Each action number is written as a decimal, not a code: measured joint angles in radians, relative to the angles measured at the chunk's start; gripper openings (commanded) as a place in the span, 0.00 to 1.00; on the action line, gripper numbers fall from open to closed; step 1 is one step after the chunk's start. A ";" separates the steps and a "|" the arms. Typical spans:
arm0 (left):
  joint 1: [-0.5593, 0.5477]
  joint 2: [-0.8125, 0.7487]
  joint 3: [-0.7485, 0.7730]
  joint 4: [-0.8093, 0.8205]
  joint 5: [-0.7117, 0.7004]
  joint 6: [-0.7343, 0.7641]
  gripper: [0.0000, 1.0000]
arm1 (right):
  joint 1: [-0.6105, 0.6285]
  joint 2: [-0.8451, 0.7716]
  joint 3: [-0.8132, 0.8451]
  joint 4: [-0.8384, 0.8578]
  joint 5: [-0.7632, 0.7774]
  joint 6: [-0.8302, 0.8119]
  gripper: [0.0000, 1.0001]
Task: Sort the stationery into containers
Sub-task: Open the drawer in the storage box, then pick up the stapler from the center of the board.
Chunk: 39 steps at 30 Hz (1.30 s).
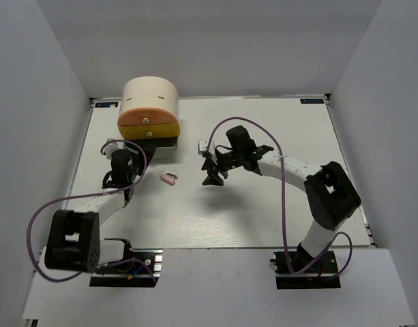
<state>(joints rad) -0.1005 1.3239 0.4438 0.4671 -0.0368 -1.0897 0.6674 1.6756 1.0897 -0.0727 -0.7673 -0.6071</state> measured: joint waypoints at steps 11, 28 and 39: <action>-0.001 -0.419 0.004 -0.637 -0.013 0.177 0.81 | 0.150 0.247 0.219 0.049 0.126 0.076 0.50; 0.000 -0.673 -0.034 -0.985 -0.027 0.266 0.84 | 0.234 0.468 0.384 0.154 0.435 0.131 0.28; 0.000 -0.643 -0.020 -0.991 -0.027 0.308 0.85 | 0.236 0.491 0.422 0.160 0.484 0.134 0.31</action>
<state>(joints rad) -0.1001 0.6807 0.4236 -0.5243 -0.0643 -0.7815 0.9035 2.1662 1.5112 0.0872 -0.2832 -0.4736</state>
